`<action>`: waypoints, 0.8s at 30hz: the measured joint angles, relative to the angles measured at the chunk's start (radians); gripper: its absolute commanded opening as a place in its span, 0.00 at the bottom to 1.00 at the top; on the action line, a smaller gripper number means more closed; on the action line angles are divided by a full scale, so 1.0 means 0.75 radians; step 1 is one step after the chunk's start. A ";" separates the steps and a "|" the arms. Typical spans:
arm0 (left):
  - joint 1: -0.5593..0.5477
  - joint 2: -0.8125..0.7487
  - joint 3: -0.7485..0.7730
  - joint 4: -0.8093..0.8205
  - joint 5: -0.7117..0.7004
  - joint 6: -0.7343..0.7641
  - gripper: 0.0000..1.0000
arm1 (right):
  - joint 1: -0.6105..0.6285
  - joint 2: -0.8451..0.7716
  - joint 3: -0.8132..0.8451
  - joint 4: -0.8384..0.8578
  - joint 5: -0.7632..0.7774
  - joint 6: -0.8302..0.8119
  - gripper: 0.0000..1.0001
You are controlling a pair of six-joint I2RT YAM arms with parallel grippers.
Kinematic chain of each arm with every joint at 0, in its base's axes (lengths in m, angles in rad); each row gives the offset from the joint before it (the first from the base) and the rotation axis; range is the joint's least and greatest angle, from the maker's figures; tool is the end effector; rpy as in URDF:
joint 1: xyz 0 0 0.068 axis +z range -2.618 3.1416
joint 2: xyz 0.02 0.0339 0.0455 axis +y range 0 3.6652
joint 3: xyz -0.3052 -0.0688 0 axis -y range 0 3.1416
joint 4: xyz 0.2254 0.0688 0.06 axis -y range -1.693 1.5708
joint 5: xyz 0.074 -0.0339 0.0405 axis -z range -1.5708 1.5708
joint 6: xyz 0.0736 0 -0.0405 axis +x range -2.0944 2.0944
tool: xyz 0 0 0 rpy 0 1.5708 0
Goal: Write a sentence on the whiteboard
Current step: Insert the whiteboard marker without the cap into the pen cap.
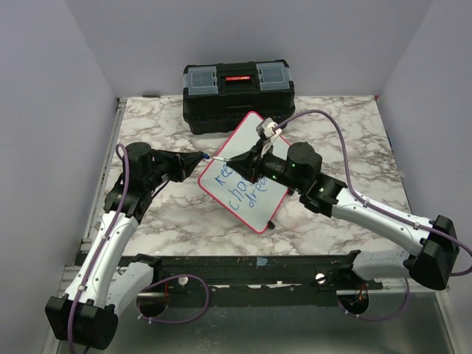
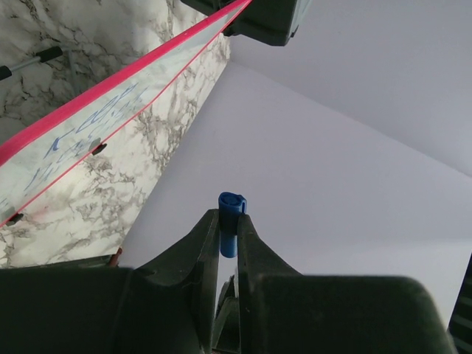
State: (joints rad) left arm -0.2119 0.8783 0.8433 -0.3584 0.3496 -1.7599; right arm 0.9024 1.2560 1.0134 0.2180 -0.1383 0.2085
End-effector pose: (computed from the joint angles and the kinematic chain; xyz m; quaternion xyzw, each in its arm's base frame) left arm 0.1753 -0.0635 0.3456 -0.5034 0.6532 -0.5358 0.1813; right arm 0.1814 0.2461 0.4042 -0.2882 0.6551 0.4094 0.5659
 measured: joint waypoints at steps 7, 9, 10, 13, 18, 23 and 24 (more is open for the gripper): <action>0.000 0.004 -0.010 0.020 0.004 -0.014 0.00 | 0.030 0.039 0.003 0.000 0.020 0.000 0.01; 0.000 0.004 -0.018 0.026 0.004 -0.019 0.00 | 0.035 0.044 0.006 0.001 0.027 0.001 0.01; 0.000 0.004 -0.021 0.027 0.005 -0.020 0.00 | 0.038 0.046 0.009 0.001 0.030 0.001 0.01; 0.000 0.004 -0.026 0.028 0.005 -0.024 0.00 | 0.043 0.050 0.017 0.007 0.041 0.001 0.01; 0.000 0.004 -0.028 0.028 0.005 -0.025 0.00 | 0.049 0.056 0.021 0.017 0.068 0.004 0.01; 0.000 0.003 -0.028 0.028 0.005 -0.027 0.00 | 0.054 0.066 0.021 0.017 0.091 0.006 0.01; 0.000 0.003 -0.028 0.028 0.005 -0.028 0.00 | 0.055 0.068 0.021 0.017 0.095 0.005 0.01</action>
State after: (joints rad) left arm -0.2119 0.8806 0.8219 -0.3374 0.3531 -1.7809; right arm 0.9436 1.3071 1.0294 0.2310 -0.0673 0.2123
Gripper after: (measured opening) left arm 0.131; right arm 0.120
